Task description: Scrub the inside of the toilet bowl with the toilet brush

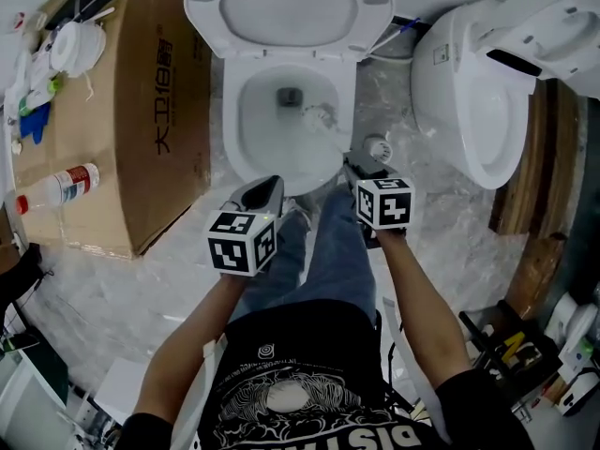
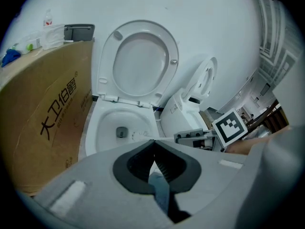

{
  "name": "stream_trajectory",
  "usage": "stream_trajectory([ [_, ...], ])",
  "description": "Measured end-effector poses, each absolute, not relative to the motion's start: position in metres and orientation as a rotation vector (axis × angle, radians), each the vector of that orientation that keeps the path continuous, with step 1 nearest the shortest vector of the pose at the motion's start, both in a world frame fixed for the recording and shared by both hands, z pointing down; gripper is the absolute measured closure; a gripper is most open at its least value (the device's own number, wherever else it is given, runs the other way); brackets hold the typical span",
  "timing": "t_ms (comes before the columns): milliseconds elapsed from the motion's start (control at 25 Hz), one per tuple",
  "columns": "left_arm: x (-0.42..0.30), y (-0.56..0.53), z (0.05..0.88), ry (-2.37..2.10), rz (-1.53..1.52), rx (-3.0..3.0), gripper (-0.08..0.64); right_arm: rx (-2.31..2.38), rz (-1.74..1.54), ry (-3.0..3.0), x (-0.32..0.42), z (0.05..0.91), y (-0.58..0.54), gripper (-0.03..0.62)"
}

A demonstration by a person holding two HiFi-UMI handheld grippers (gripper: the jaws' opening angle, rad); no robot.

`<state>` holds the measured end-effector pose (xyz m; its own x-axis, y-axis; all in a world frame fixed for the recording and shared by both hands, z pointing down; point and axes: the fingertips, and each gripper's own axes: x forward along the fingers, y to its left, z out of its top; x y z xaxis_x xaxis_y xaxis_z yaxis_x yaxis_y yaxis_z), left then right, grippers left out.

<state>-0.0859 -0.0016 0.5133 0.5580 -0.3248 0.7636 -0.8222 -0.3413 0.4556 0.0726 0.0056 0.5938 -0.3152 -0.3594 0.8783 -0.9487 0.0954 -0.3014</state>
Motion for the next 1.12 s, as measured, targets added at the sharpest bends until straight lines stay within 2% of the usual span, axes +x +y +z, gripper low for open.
stream_trajectory([
  [560,-0.086,0.001,0.519,-0.955,0.630,1.877,0.569,1.076,1.229,-1.751,0.030,0.589,0.076,0.442],
  [1120,-0.123,0.017,0.527,-1.037,0.603,1.805,0.569,1.039,1.260,-1.845,-0.048,0.600,0.006,0.440],
])
